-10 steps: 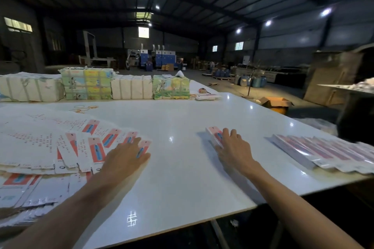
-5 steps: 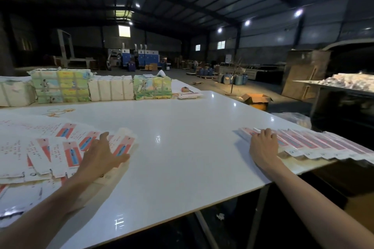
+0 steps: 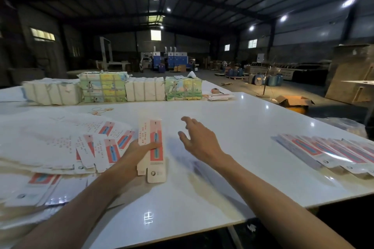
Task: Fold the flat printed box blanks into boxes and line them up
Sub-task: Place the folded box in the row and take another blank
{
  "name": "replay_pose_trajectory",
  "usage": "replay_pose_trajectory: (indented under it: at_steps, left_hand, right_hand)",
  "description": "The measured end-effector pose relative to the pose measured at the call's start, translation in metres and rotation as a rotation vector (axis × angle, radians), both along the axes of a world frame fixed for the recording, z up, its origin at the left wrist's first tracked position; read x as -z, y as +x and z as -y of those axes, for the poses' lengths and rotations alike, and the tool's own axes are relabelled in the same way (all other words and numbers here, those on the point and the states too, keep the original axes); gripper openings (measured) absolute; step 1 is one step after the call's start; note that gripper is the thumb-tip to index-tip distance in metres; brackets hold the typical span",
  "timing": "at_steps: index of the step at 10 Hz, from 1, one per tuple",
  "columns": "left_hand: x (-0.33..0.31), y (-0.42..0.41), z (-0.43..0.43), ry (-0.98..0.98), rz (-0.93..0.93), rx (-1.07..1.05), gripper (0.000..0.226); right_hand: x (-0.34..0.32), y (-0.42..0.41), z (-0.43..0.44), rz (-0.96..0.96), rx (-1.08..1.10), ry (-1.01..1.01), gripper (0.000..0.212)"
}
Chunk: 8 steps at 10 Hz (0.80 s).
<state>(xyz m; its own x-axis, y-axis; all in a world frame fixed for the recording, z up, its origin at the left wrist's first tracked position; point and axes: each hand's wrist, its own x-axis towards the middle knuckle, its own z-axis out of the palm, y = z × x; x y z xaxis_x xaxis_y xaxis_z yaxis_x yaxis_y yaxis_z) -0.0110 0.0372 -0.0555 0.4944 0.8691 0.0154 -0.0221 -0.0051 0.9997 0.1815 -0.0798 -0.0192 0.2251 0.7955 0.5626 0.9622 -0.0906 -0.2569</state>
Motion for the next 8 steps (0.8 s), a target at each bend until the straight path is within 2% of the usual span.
replay_pose_trajectory:
  at_steps: [1,2,3,4,5,6,7,8]
  left_hand:
    - [0.001,0.001,0.006,-0.015,0.002,0.074,0.038]
    - [-0.005,0.004,0.012,-0.008,-0.037,0.095,0.036]
    - [-0.009,-0.001,0.012,0.003,-0.044,0.153,0.029]
    - [-0.004,-0.002,0.012,-0.158,0.064,0.241,0.025]
    - [0.005,-0.002,0.004,-0.259,0.129,0.254,0.035]
    - [0.002,0.001,0.007,-0.228,0.129,0.305,0.046]
    - [0.006,0.000,-0.001,-0.258,0.223,0.435,0.054]
    - [0.011,0.001,-0.001,-0.264,0.174,0.466,0.071]
  right_hand:
    - [0.006,-0.027,-0.026,-0.234,-0.203,-0.002,0.056]
    - [0.022,-0.034,-0.038,-0.410,-0.288,0.032,0.049]
    - [0.035,-0.026,-0.044,-0.567,-0.325,0.098,0.033]
    - [0.036,-0.015,-0.046,-0.607,-0.309,0.088,0.033]
    - [0.033,-0.014,-0.044,-0.702,-0.339,0.071,0.026]
    - [0.029,-0.015,-0.045,-0.772,-0.334,0.077,0.020]
    - [0.018,-0.009,-0.045,-0.811,-0.294,0.109,0.027]
    - [0.010,-0.003,-0.040,-0.872,-0.345,0.092,0.045]
